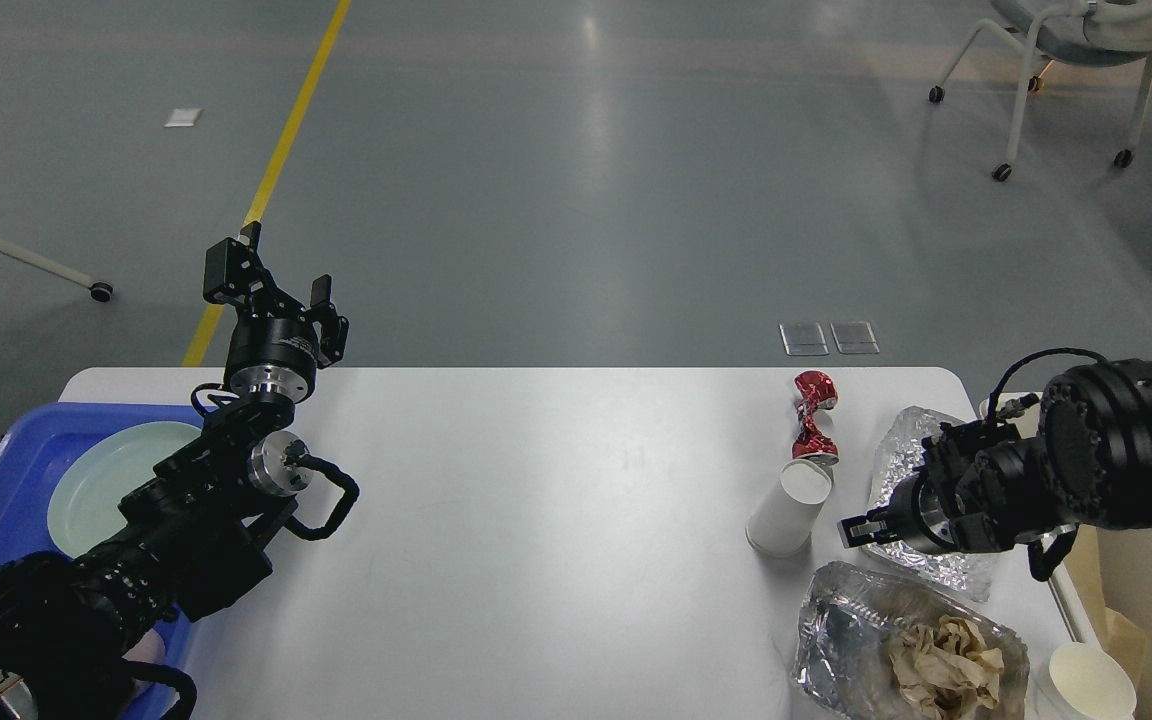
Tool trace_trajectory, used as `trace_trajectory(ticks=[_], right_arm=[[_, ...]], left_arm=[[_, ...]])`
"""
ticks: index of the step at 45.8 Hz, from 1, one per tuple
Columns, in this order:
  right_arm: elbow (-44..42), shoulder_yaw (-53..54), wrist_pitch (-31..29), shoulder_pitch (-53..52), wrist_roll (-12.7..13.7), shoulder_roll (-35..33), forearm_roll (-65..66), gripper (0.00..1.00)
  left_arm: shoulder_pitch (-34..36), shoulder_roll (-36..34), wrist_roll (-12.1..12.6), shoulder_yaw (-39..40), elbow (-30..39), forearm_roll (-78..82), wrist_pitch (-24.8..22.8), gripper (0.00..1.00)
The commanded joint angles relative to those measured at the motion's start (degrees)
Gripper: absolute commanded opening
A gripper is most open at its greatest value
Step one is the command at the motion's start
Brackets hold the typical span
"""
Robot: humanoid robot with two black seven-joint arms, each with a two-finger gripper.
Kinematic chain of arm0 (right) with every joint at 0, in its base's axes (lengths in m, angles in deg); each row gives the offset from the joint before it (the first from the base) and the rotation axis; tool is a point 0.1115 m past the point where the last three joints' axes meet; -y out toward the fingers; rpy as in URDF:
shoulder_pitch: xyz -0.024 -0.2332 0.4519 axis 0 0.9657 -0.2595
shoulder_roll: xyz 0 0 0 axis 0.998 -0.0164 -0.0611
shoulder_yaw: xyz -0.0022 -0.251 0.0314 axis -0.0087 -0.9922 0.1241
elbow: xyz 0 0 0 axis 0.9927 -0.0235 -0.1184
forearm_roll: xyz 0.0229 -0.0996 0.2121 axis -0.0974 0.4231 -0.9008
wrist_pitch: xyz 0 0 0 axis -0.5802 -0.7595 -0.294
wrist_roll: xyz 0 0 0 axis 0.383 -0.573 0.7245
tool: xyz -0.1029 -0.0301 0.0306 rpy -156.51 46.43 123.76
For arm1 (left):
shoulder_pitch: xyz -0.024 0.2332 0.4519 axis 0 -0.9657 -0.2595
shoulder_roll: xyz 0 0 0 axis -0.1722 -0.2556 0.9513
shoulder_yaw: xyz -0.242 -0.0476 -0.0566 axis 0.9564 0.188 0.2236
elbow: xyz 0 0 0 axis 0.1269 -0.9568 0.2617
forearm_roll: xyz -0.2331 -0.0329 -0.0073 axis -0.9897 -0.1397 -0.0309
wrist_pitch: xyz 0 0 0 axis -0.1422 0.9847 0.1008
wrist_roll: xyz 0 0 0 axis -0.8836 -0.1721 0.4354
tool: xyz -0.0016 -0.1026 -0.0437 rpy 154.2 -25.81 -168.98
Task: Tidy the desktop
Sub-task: 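Lift the foil item with the right gripper and release it into the bin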
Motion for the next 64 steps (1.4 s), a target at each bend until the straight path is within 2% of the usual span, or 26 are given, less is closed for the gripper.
trace_trajectory(ticks=[1,4,8,14,28,43,47,48,55,60,64], right_arm=[[-1.6,-0.1,0.0,1.7,0.1,0.6,-0.1,0.39],[-2.7,-0.1,0.0,2.4,0.1,0.7,-0.1,0.37],[-3.8,-0.1,0.0,2.9,0.1,0.7,0.0,0.29],[-5.0,-0.1,0.0,3.4,0.1,0.7,0.0,0.00],[-5.3,-2.6,-0.3,2.0,-0.6,-0.5,0.0,0.00],[-5.2,-2.8,-2.5,-8.9,-1.8,-8.3,0.0,0.00],[-5.3,-2.6,-7.7,-14.1,-3.9,-10.2,0.0,0.00],[-5.1,-2.4,-12.0,-17.6,-5.9,-10.7,0.0,0.00],[-4.5,-1.2,-25.9,-28.6,-10.7,-10.6,-0.1,0.00],[-3.4,1.2,-35.1,-36.3,-12.9,-10.7,-0.1,0.00],[-2.3,3.4,-41.2,-41.4,-13.6,-10.9,-0.1,0.00]], left_arm=[[0.0,0.0,0.0,0.0,0.0,0.0,0.0,1.00],[0.0,0.0,0.0,0.0,0.0,0.0,0.0,1.00],[0.0,0.0,0.0,0.0,-0.1,0.1,0.0,1.00],[0.0,0.0,0.0,0.0,-0.1,0.0,0.0,1.00],[0.0,0.0,0.0,0.0,0.0,0.0,0.0,1.00],[0.0,0.0,0.0,0.0,0.0,0.1,0.0,1.00],[0.0,0.0,0.0,0.0,0.0,0.0,0.0,1.00],[0.0,0.0,0.0,0.0,-0.1,0.1,0.0,1.00],[0.0,0.0,0.0,0.0,0.0,0.0,0.0,1.00],[0.0,0.0,0.0,0.0,-0.1,0.0,0.0,1.00],[0.0,0.0,0.0,0.0,-0.1,0.0,0.0,1.00]])
